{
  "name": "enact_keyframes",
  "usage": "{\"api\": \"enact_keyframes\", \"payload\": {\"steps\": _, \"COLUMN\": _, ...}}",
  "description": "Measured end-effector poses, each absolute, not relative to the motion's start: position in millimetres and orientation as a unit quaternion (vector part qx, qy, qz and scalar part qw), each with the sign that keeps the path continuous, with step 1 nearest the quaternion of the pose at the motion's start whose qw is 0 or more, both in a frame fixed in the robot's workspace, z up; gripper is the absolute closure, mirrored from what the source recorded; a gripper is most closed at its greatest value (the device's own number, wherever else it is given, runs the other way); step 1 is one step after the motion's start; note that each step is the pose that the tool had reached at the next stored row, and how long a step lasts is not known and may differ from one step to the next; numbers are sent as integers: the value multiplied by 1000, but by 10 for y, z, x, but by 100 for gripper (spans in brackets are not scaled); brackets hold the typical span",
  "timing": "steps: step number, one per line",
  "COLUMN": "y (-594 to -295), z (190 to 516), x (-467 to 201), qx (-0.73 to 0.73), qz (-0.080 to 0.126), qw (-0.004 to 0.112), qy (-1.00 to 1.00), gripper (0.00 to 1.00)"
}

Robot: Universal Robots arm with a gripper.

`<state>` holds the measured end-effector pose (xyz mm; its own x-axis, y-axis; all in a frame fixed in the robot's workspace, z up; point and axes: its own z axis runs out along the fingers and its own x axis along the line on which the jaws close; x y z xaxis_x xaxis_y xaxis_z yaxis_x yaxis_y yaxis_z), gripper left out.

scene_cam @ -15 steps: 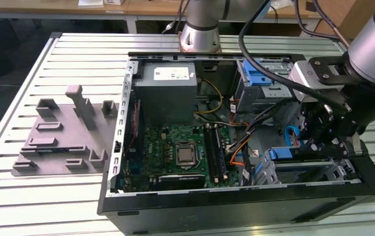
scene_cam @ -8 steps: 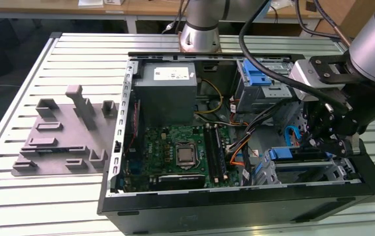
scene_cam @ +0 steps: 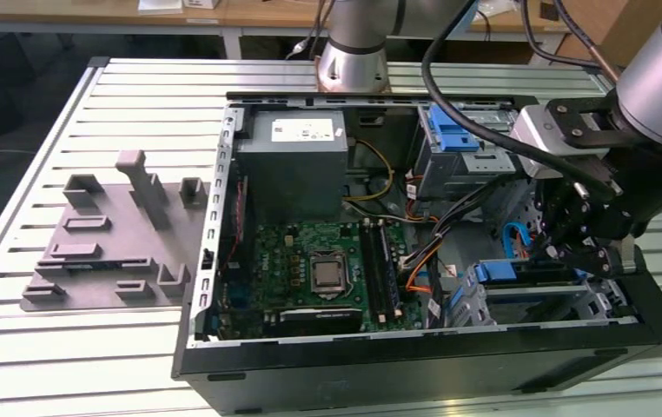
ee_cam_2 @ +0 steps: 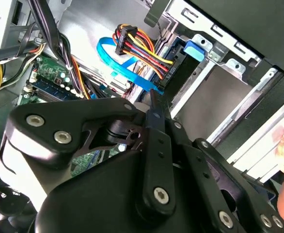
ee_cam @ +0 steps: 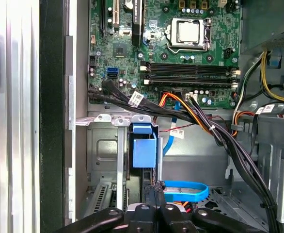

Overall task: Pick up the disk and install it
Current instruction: 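Insert the second disk wire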

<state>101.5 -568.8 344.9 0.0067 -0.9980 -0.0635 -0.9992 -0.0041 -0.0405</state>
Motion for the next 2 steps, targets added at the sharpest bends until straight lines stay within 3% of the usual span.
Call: {"api": "enact_keyframes", "payload": {"steps": 2, "y": -5688, "z": 3449, "x": 1015, "qx": -709, "qz": 8, "qw": 37, "qy": 705, "gripper": 89}}
